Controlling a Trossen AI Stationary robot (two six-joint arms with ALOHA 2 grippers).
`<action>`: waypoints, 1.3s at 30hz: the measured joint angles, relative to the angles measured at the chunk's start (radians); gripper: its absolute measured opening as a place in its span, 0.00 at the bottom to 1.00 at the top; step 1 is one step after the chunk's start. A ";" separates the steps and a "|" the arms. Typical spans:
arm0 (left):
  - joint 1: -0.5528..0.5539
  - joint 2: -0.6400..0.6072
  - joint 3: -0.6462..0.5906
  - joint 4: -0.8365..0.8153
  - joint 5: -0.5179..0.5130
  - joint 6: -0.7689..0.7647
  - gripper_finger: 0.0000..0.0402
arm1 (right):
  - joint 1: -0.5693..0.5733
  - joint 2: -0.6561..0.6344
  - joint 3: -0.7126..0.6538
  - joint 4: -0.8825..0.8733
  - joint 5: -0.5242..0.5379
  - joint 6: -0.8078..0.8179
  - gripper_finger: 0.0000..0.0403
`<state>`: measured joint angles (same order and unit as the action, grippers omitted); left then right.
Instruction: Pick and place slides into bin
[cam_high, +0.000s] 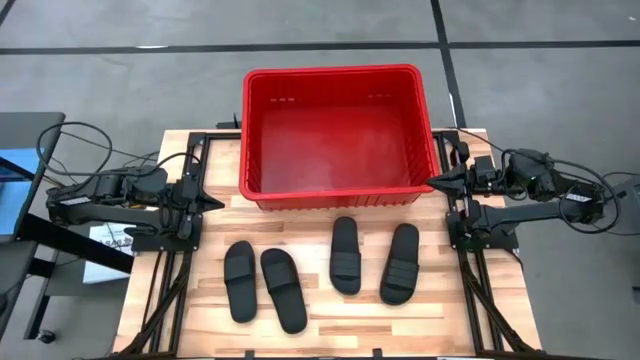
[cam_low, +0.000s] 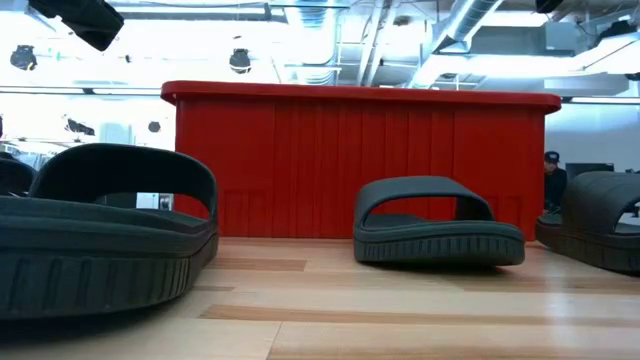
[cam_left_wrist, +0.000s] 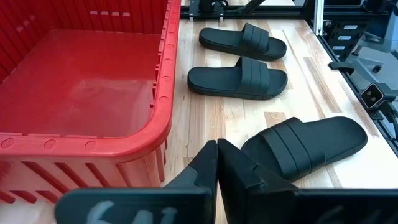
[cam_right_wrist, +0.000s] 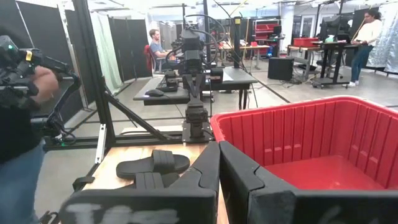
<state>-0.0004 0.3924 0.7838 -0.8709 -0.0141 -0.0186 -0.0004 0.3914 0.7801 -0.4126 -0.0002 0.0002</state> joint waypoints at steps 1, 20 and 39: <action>0.000 0.000 0.000 0.000 0.001 0.000 0.00 | 0.000 0.000 0.000 0.000 0.000 0.000 0.00; 0.000 0.020 0.000 0.071 -0.101 -0.052 0.00 | 0.000 0.000 0.000 0.000 0.000 0.000 0.00; 0.000 0.053 0.177 0.455 0.379 -0.086 0.00 | 0.000 0.000 0.000 0.000 0.000 0.000 0.00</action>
<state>-0.0006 0.4458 0.9611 -0.4158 0.3650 -0.1042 -0.0002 0.3912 0.7801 -0.4128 -0.0002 0.0002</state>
